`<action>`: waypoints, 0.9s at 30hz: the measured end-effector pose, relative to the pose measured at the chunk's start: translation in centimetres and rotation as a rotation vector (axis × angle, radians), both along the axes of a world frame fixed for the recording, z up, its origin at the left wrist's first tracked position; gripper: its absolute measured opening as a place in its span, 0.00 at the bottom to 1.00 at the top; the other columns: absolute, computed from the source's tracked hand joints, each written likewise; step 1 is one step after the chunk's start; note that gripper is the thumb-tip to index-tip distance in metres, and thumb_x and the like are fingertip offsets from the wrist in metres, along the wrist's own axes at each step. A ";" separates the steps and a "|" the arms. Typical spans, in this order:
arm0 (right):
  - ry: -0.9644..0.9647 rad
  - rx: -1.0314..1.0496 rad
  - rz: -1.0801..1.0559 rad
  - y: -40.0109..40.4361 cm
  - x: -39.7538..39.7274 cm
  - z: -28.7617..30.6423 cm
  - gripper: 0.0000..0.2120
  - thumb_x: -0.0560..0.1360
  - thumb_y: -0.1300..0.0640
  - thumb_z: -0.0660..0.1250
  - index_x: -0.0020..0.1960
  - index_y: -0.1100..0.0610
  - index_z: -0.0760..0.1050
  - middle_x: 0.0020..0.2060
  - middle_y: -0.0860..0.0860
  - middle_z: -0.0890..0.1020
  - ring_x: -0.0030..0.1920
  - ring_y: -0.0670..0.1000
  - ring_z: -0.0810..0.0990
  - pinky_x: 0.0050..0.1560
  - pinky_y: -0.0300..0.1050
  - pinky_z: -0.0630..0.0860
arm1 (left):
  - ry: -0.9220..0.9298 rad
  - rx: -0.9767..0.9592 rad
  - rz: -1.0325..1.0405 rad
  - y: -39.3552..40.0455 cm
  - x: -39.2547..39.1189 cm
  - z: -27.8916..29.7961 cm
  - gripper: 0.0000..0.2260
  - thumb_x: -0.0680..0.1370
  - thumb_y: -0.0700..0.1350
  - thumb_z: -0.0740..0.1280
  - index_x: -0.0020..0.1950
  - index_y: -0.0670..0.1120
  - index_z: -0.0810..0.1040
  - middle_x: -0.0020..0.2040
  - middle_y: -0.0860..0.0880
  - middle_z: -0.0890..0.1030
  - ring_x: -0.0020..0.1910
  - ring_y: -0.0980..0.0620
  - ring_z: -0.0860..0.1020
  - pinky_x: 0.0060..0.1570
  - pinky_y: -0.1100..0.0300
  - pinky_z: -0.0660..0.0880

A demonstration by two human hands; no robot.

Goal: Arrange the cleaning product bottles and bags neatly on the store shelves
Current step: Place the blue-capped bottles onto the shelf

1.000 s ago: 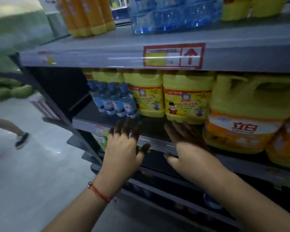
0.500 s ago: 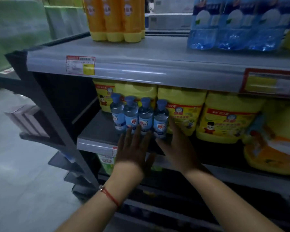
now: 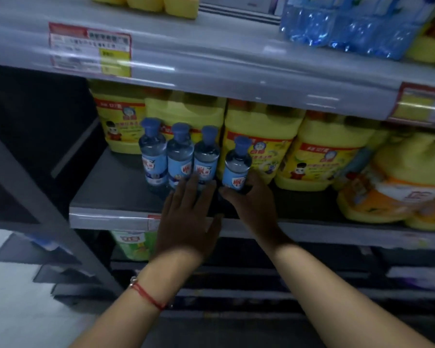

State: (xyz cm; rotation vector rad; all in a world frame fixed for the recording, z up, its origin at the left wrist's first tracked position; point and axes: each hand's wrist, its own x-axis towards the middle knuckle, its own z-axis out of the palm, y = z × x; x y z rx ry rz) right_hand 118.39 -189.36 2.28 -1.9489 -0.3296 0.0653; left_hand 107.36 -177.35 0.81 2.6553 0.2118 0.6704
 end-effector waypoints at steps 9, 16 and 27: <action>0.029 0.186 0.048 -6.6 -6.4 1.9 0.16 0.66 0.58 0.80 0.52 0.59 0.82 0.47 0.52 0.87 0.49 0.45 0.85 0.54 0.42 0.80 | -0.133 -1.143 -0.195 -6.1 -3.0 4.1 0.26 0.74 0.57 0.70 0.71 0.59 0.71 0.67 0.60 0.79 0.67 0.62 0.75 0.69 0.55 0.72; 0.051 0.085 0.180 -17.2 -12.0 4.2 0.22 0.67 0.60 0.77 0.59 0.46 0.80 0.53 0.47 0.84 0.54 0.46 0.84 0.57 0.48 0.80 | -0.062 -1.261 -0.390 -16.5 -4.6 6.6 0.22 0.71 0.52 0.74 0.65 0.57 0.77 0.58 0.52 0.84 0.57 0.55 0.82 0.54 0.59 0.79; 0.378 0.231 -0.176 -41.8 -19.7 0.7 0.22 0.62 0.47 0.77 0.56 0.48 0.80 0.49 0.48 0.86 0.47 0.44 0.84 0.48 0.40 0.80 | 0.587 -2.000 -0.084 -38.8 -4.4 4.5 0.04 0.78 0.42 0.68 0.44 0.44 0.74 0.40 0.42 0.79 0.39 0.46 0.79 0.44 0.51 0.79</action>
